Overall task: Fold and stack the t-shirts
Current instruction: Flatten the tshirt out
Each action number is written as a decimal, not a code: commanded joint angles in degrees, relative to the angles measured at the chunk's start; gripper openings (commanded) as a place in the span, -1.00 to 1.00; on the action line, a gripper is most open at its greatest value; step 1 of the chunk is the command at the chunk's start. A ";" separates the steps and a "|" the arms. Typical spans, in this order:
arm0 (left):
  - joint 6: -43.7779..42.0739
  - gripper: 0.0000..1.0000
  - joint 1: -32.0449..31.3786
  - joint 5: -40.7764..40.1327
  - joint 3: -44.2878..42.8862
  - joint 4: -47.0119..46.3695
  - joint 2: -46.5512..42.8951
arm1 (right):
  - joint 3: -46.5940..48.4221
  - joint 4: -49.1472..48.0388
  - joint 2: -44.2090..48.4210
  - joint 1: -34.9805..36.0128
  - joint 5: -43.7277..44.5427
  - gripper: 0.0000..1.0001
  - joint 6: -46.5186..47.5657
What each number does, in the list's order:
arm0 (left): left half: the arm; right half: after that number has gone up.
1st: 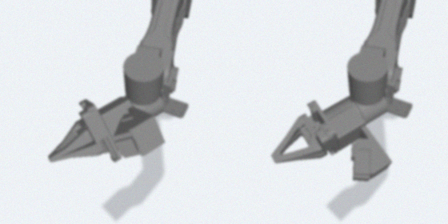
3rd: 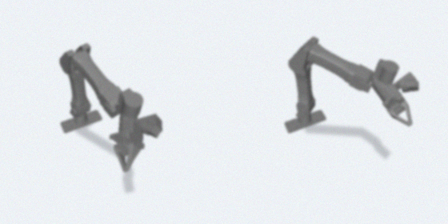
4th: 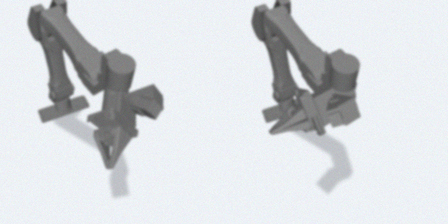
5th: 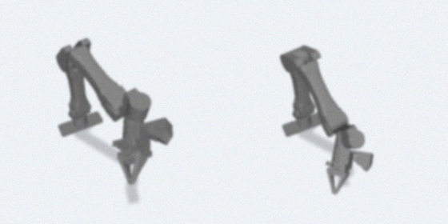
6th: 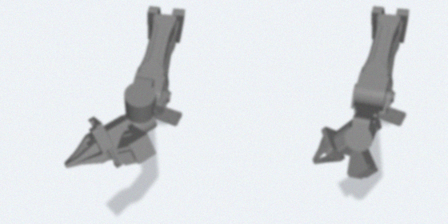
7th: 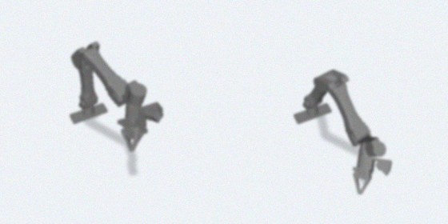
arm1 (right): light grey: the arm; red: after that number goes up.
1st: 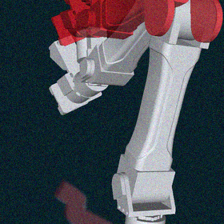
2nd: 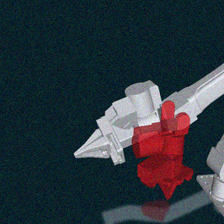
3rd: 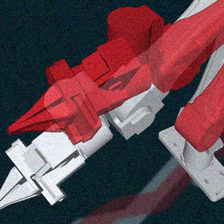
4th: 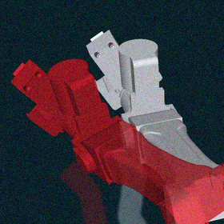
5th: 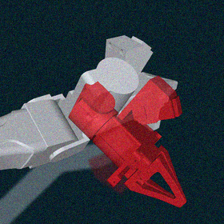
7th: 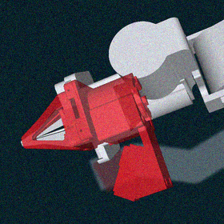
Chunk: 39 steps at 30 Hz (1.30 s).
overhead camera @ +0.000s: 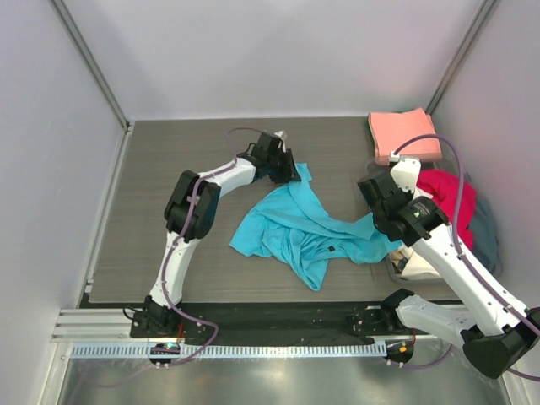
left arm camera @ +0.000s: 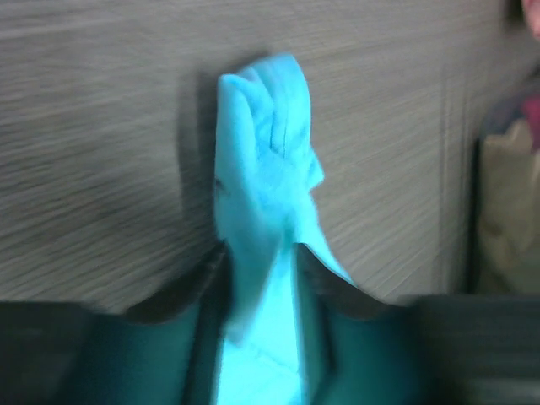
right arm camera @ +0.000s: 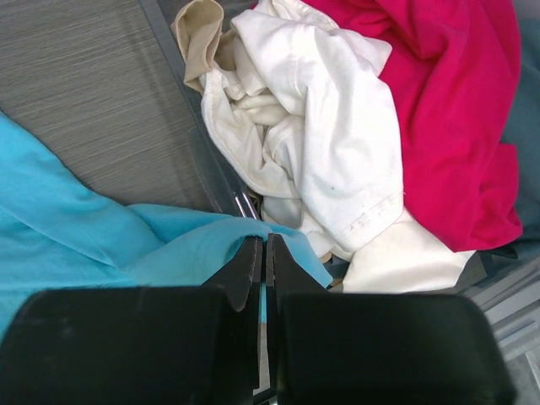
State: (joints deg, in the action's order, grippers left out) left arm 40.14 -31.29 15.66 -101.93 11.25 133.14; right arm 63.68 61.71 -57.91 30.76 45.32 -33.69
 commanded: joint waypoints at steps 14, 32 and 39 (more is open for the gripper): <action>-20.16 -0.99 1.32 -39.88 -8.34 38.56 -29.85 | 7.86 -4.67 -0.36 -1.06 -5.68 -0.98 5.04; -20.81 0.99 2.97 -38.97 3.65 48.83 -34.59 | 2.94 -4.41 0.43 -1.14 -11.93 -0.98 3.54; -9.84 0.87 10.36 -37.28 19.29 38.51 -42.50 | 2.94 -5.02 -1.94 -1.23 -12.45 -0.98 3.46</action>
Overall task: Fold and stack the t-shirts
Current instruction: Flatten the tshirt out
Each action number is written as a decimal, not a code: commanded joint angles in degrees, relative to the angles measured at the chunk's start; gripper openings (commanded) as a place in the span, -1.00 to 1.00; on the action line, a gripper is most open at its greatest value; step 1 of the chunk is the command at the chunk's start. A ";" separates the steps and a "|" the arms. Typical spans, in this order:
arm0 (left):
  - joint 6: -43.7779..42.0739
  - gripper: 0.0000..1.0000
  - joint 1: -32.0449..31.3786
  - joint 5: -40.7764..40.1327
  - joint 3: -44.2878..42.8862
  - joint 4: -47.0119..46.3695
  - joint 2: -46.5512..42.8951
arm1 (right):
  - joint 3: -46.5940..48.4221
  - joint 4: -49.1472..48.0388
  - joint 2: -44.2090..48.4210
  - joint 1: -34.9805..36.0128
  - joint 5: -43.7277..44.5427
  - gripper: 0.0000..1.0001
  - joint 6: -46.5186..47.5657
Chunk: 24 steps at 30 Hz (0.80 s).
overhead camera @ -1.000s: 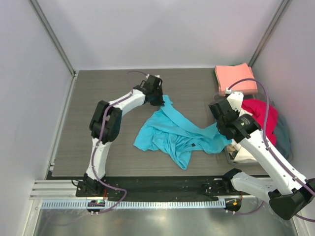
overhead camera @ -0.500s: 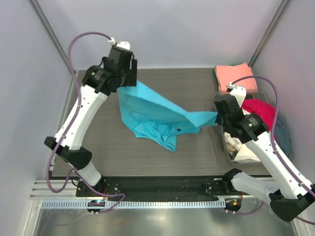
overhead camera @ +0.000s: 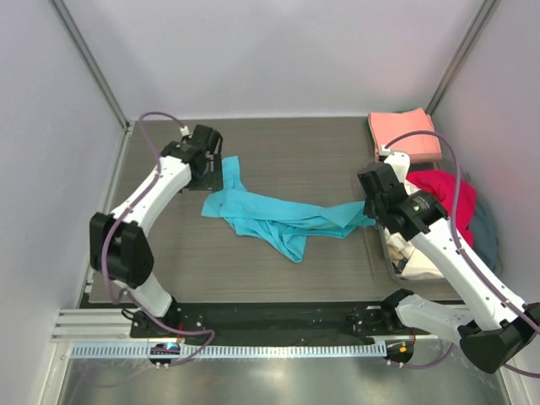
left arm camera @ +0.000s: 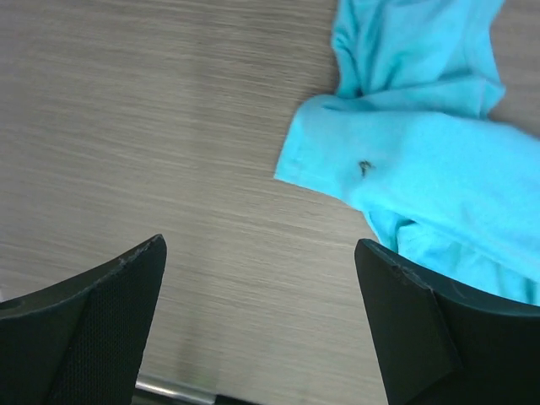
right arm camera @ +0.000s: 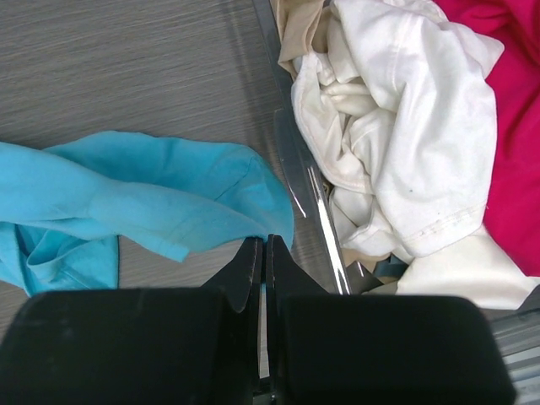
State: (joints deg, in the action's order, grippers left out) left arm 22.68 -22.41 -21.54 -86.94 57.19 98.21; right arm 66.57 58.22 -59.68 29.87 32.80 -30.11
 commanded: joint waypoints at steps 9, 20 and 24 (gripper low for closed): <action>20.47 0.59 9.13 12.74 32.00 -32.65 -13.41 | -2.05 -5.39 -1.31 -0.25 -3.52 -0.98 1.63; 25.40 0.28 12.39 16.09 34.99 -43.39 -4.27 | -3.54 -9.70 -2.63 -0.25 -7.40 -0.98 3.30; 26.10 0.17 12.48 17.32 35.87 -44.88 -2.85 | -4.16 -9.96 -3.16 -0.25 -6.52 -0.98 3.65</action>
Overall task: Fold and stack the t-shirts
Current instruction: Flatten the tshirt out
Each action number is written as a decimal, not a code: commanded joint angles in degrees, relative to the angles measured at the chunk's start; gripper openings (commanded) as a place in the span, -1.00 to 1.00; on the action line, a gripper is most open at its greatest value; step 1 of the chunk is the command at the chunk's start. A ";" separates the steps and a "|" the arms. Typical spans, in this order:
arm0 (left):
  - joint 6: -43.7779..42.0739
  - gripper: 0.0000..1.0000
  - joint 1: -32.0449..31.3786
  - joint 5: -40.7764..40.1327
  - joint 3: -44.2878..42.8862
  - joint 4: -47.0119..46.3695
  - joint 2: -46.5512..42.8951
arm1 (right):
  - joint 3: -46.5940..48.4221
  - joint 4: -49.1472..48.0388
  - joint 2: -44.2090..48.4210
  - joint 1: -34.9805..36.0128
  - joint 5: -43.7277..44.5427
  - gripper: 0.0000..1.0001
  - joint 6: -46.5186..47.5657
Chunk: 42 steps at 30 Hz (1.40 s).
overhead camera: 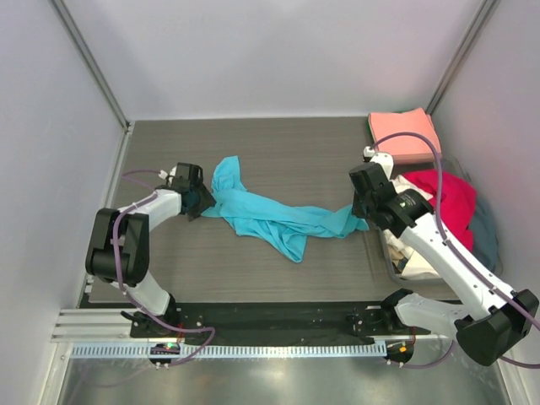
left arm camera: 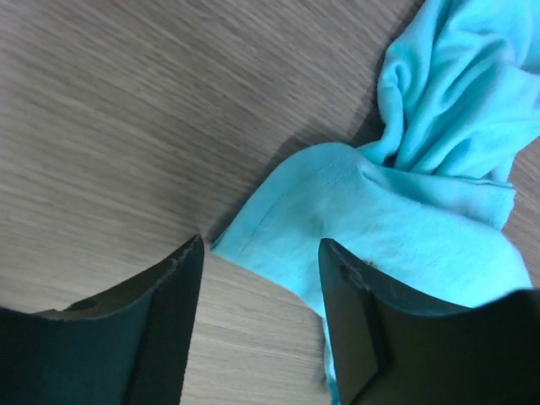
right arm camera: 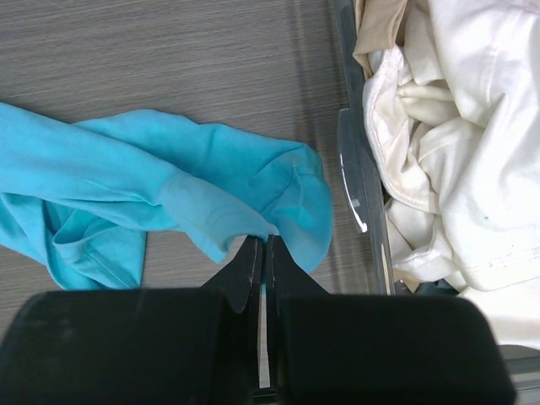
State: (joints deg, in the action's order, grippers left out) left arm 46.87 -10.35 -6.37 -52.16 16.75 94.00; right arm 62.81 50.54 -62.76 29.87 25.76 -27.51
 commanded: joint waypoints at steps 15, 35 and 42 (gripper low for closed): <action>1.65 -0.99 0.33 2.16 2.95 -3.41 -7.67 | 1.52 -4.67 -2.45 -0.25 2.81 -0.98 0.52; -16.98 -1.00 0.33 -11.47 -39.41 29.74 -49.43 | 24.73 -19.95 20.11 -0.25 -3.24 -0.98 13.88; -21.91 -0.99 0.33 -8.04 -44.43 27.37 -57.08 | 27.28 -23.21 27.95 -0.25 -11.77 -0.98 15.38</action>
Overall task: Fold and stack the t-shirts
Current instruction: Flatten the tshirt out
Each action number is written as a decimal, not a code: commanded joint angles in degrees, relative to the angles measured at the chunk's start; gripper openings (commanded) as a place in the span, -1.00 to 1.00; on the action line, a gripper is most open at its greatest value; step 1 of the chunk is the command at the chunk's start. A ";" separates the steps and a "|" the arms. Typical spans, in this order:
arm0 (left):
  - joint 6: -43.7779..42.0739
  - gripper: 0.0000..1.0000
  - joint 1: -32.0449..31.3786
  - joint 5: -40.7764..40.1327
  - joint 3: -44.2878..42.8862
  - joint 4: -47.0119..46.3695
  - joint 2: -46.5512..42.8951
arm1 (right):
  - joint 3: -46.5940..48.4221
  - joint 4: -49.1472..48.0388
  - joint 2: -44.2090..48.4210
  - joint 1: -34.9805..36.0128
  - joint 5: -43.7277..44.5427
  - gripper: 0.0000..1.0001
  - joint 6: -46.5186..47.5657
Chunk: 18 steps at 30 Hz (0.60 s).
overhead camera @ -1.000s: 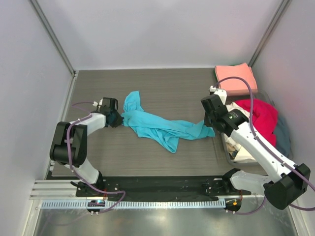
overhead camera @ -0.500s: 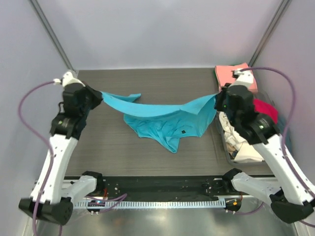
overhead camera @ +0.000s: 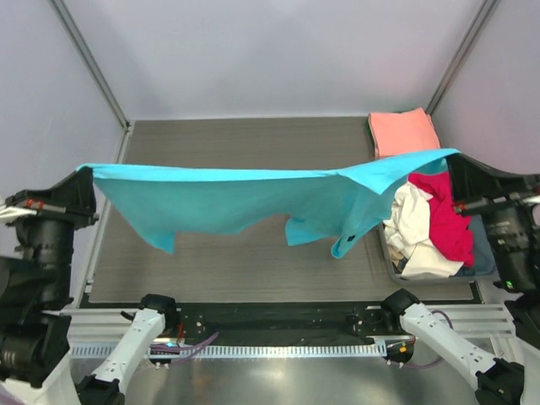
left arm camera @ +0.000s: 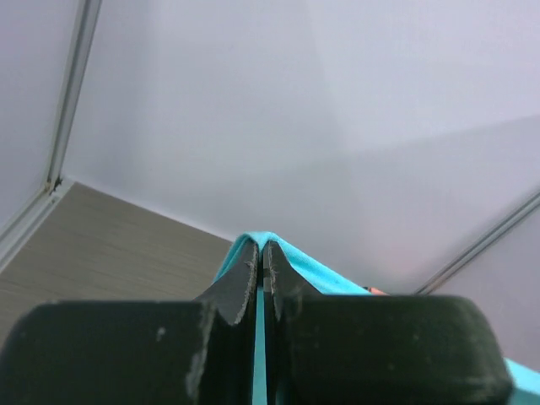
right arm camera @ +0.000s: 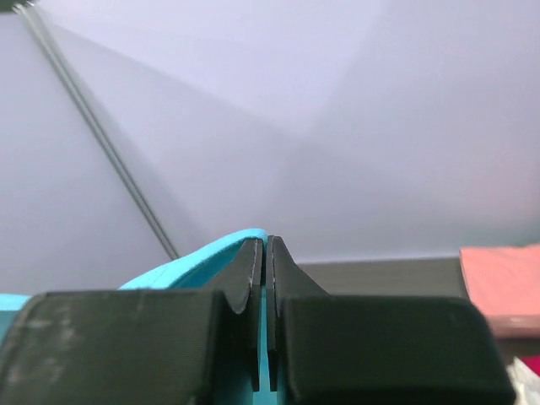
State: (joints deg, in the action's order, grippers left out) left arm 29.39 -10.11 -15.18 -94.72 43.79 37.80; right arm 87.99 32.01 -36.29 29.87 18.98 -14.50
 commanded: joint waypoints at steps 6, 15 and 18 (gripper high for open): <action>-7.32 -0.99 0.00 0.85 -5.21 0.95 -0.01 | 8.42 -4.85 -1.48 -0.51 -6.94 -0.98 4.83; -9.96 -1.00 0.00 -6.01 -15.59 9.38 22.10 | 22.49 -1.42 -29.76 -0.51 5.44 -0.98 9.41; -10.75 -0.99 0.87 -7.32 -9.89 8.16 30.56 | 22.32 -0.72 -44.09 -1.12 9.23 -0.98 6.69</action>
State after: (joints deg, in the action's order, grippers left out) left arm 21.41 -10.04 -19.22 -109.71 48.10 58.50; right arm 112.60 27.16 -66.19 29.36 22.06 -7.51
